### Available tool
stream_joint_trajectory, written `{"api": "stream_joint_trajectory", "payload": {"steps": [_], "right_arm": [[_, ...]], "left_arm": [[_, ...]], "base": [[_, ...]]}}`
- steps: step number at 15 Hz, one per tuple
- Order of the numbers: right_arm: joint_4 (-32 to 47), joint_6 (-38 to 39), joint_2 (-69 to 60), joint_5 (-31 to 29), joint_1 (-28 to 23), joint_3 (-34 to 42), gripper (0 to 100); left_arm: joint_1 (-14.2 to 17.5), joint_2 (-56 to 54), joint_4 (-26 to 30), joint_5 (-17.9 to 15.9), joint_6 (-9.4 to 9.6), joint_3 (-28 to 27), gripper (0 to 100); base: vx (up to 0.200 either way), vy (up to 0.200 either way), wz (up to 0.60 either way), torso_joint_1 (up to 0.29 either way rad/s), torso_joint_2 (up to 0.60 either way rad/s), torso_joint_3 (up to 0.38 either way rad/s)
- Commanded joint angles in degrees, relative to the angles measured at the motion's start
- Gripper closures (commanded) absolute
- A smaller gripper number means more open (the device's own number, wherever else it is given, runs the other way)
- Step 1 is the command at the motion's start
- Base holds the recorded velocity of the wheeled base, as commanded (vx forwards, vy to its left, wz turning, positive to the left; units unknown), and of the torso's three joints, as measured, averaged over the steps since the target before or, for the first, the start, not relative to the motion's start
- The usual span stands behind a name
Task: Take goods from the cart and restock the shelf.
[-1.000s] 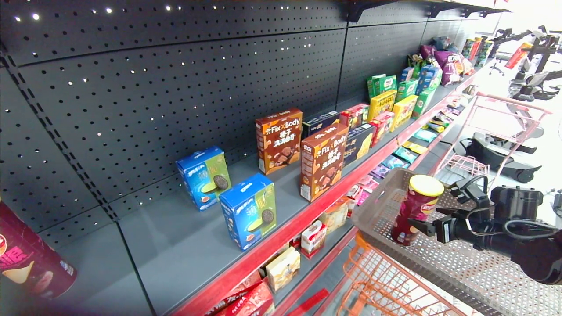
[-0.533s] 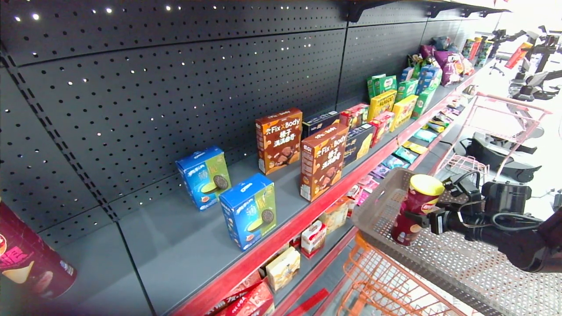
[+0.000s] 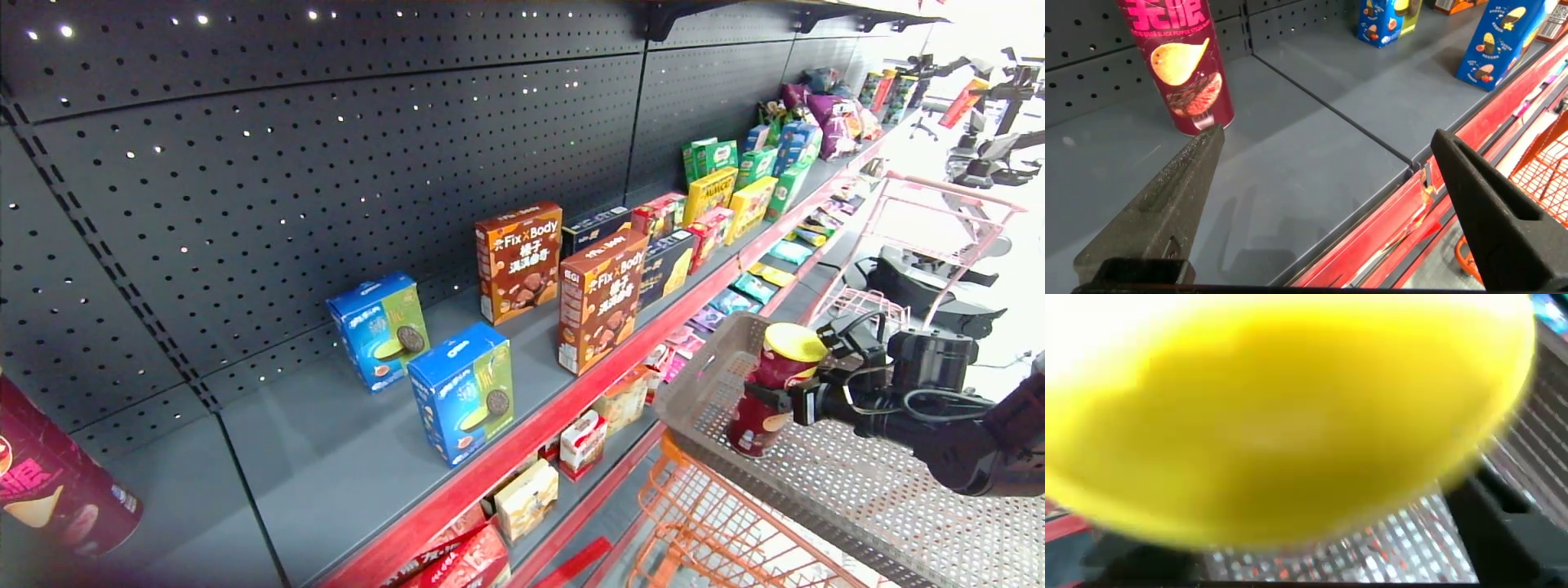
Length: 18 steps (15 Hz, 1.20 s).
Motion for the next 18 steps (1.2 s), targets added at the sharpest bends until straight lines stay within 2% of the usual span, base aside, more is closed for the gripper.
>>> {"api": "stream_joint_trajectory", "payload": {"steps": [1, 6, 10, 12, 14, 16, 17, 18], "right_arm": [[0.2, 0.0, -0.1, 0.5, 0.0, -0.6, 100], [-0.2, 0.0, -4.4, 0.6, -0.1, 4.5, 100], [0.7, 3.0, -15.8, -0.1, -1.5, 5.7, 100], [3.4, 8.1, -27.1, -5.6, -1.6, 9.5, 100], [11.4, 9.6, -39.0, -10.1, -1.4, 14.0, 100], [16.2, 12.0, -51.6, -11.7, -0.9, 20.3, 100], [16.5, 12.3, -54.2, -11.7, -0.9, 21.9, 100], [16.6, 12.4, -62.4, -12.5, -0.8, 26.4, 100]], "left_arm": [[0.0, 0.0, 0.0, 0.0, -0.04, 0.0, 0], [0.0, 0.0, 0.0, 0.0, -0.04, 0.0, 0], [0.0, 0.0, 0.0, 0.1, -0.04, 0.0, 0], [0.0, 0.0, 0.0, 0.0, -0.04, 0.0, 0], [0.0, 0.0, 0.0, 0.0, -0.04, 0.0, 0], [0.0, 0.0, 0.0, 0.0, -0.04, 0.0, 0], [0.0, 0.0, 0.0, 0.0, -0.04, 0.0, 0], [0.0, 0.0, 0.0, 0.0, -0.04, 0.0, 0]], "base": [[0.0, 0.0, 0.0, 0.0, 0.0, 0.0], [0.0, 0.0, 0.0, 0.0, 0.0, 0.0], [0.0, 0.0, 0.0, 0.0, 0.0, 0.0], [0.0, 0.0, 0.0, 0.0, 0.0, 0.0], [0.0, 0.0, 0.0, 0.0, 0.0, 0.0], [0.0, 0.0, 0.0, 0.0, 0.0, 0.0], [0.0, 0.0, 0.0, 0.0, 0.0, 0.0], [0.0, 0.0, 0.0, 0.0, 0.0, 0.0]]}}
